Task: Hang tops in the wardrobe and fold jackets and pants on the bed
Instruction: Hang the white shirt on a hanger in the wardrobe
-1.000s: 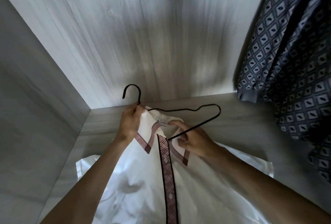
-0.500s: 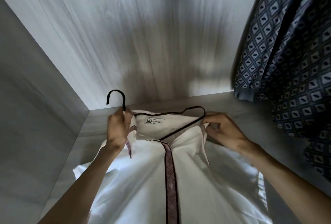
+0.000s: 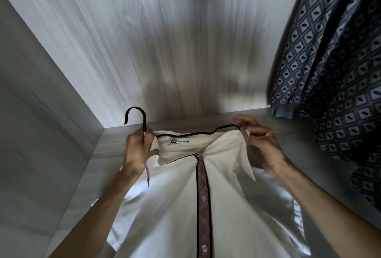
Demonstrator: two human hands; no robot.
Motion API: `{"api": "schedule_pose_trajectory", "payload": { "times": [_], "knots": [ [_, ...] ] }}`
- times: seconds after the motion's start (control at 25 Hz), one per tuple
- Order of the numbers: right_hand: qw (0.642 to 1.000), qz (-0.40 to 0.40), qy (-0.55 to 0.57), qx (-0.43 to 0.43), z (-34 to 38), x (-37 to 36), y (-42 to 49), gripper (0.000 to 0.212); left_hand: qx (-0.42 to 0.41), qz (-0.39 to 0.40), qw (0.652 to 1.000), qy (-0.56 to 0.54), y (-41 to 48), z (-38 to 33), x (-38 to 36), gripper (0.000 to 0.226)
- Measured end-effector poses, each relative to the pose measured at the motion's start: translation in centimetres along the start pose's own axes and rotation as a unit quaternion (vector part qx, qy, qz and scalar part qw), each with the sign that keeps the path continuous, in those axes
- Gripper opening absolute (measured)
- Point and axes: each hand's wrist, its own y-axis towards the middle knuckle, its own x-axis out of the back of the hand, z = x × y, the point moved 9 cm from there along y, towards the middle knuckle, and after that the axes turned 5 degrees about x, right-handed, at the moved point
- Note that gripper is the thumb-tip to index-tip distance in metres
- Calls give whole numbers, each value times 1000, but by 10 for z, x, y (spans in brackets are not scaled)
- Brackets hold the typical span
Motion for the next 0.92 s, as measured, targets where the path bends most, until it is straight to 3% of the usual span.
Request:
{"api": "schedule_pose_trajectory", "payload": {
  "times": [0.12, 0.2, 0.28, 0.36, 0.44, 0.48, 0.56, 0.68, 0.76, 0.84, 0.92],
  "knots": [
    [989, 77, -105, 63, 25, -14, 0, 36, -13, 5, 999, 50, 1, -11, -1, 30],
    [972, 121, -185, 78, 36, -19, 2, 45, -28, 23, 996, 82, 1, -20, -5, 38],
    [932, 168, -304, 100, 46, -24, 7, 40, 4, 27, 997, 77, 3, -17, -7, 36],
    [822, 226, -491, 182, 55, -42, 6, 21, 9, 46, 994, 102, 5, -19, -12, 26],
    [713, 231, -608, 262, 58, -66, 1, 19, -97, 51, 967, 229, 5, -36, -20, 7],
    [689, 203, -635, 284, 61, -75, -1, 22, -178, 39, 933, 309, 0, -49, -25, 8],
    [702, 91, -649, 277, 70, -71, 1, 24, -293, 12, 871, 394, -13, -67, -33, 17],
    [769, -89, -607, 179, 75, -18, 13, 25, -323, 25, 882, 343, -22, -74, -27, 50],
    [805, -95, -560, 168, 66, -4, 12, 25, -334, 63, 883, 324, -27, -64, -27, 53],
    [831, -71, -519, 189, 64, -17, 3, 27, -253, 229, 904, 258, -27, -46, -43, 45],
    [840, -29, -494, 224, 66, -39, -13, 25, -190, 355, 885, 233, -29, -32, -58, 37]
  ]
}}
